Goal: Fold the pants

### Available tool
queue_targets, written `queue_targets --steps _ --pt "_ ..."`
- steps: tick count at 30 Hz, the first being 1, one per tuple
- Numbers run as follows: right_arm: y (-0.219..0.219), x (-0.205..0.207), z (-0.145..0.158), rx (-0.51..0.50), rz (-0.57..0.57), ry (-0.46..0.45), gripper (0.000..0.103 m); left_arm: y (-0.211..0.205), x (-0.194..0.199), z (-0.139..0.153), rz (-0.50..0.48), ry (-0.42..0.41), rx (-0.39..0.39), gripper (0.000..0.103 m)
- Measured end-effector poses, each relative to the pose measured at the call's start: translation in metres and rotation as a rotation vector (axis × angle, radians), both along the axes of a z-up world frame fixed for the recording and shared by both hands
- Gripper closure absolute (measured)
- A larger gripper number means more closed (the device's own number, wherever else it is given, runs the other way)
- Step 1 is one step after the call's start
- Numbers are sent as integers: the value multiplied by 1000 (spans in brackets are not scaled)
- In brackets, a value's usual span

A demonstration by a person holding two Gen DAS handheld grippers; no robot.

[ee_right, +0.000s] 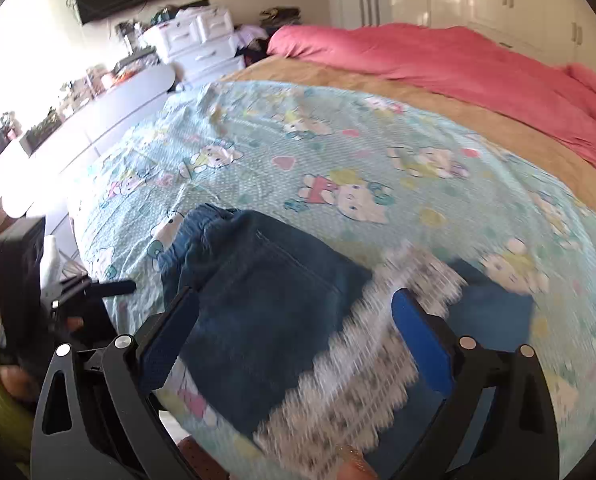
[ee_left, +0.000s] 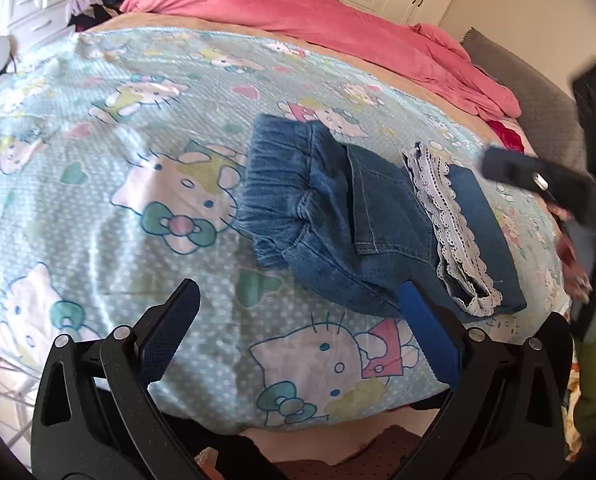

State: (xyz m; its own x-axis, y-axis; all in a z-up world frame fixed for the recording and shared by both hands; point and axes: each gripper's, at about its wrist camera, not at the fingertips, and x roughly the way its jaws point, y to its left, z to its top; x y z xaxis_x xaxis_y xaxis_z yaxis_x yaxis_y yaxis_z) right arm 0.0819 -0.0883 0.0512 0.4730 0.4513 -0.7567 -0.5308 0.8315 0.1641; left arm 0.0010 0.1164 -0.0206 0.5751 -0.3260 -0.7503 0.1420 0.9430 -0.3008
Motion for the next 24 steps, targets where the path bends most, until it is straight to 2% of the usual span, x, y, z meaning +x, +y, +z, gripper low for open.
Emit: queue_targets --steps 5,8,11,13,15,17,22,23,24 --pt "32 36 -15 -10 68 93 6 2 5 -11 0 23 -100 9" --pt "56 48 -23 -47 127 106 6 2 6 -14 1 26 -155 11" --pt "76 56 -27 -68 170 94 6 2 10 -19 -16 35 -222 29" --pt "87 62 -30 -67 196 101 6 -1 14 -24 -38 51 -250 49" --pt "96 68 -34 -63 229 130 6 -3 17 -29 -45 67 -263 56" --pt "107 75 -42 -68 248 160 6 -4 18 -31 -51 68 -273 61" --pt "124 86 -59 -66 279 226 8 -9 20 -36 -48 69 -296 62" --pt "126 87 -63 -69 278 230 13 -8 22 -36 -47 70 -303 62" --pt "127 87 -66 -61 289 243 38 -8 22 -37 -46 72 -311 61"
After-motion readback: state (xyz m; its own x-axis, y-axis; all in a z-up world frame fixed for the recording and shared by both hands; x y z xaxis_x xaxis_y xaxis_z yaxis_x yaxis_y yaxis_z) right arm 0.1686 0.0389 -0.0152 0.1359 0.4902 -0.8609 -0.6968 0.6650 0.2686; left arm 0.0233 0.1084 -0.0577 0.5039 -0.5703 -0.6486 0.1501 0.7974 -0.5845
